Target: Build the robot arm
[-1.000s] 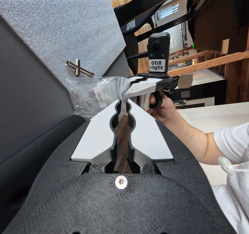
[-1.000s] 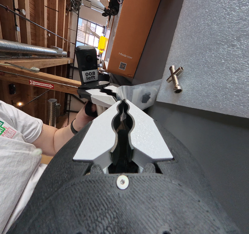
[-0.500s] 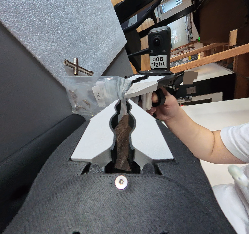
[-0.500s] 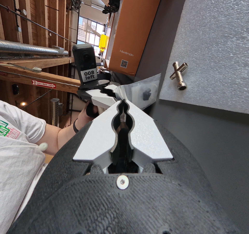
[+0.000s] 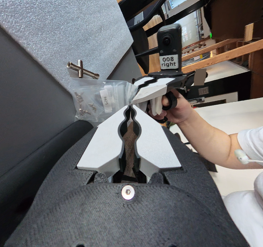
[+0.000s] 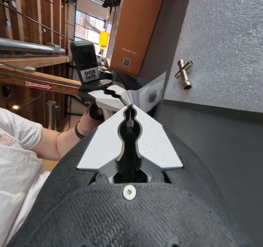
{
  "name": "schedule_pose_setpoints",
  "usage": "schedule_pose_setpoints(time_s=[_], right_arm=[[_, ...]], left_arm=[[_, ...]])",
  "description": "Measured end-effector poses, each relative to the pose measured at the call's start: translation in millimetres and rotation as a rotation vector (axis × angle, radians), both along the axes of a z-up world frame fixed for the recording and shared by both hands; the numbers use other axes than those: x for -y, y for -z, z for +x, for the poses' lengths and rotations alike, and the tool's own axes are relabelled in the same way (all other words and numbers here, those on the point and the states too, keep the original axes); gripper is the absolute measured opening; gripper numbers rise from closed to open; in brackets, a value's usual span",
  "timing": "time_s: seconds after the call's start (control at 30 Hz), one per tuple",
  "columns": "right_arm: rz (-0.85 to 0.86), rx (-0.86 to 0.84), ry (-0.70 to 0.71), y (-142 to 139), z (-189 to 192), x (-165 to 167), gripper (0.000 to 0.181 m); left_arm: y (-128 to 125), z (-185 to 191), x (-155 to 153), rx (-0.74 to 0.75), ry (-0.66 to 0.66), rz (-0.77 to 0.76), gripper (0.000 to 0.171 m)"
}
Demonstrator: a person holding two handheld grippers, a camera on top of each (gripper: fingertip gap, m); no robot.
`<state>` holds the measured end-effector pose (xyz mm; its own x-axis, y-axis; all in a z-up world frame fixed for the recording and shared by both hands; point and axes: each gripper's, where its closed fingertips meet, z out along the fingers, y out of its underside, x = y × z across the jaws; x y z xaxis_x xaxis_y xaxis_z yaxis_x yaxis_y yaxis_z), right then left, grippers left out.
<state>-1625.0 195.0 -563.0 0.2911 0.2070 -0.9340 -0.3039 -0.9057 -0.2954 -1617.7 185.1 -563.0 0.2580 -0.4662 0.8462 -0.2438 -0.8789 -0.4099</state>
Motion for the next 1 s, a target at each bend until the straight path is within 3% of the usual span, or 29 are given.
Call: schedule_pose_setpoints(time_s=[0.27,0.53,0.73,0.83,1.0], right_arm=[[0.011,0.221,-0.015,15.8,5.4,2.3,0.0],[-0.025,0.334,0.252,19.8,7.4,-21.3,0.0],[-0.02,0.47,0.331,29.4,13.4,-30.6,0.0],[-0.058,0.28,0.365,15.5,2.6,-37.1,0.0],[-0.037,0.276,0.43,9.6,6.0,-44.7,0.0]], left_arm=[[15.5,-1.0,-1.9,-0.138,0.014,0.108,0.0],[19.5,-2.6,-30.2,-0.28,-0.127,0.226,0.0],[12.2,-19.9,-58.5,-0.352,-0.24,0.328,0.0],[5.2,-17.9,-64.3,-0.274,-0.255,0.283,0.0],[-3.3,-8.6,-54.4,-0.258,-0.234,0.33,0.0]])
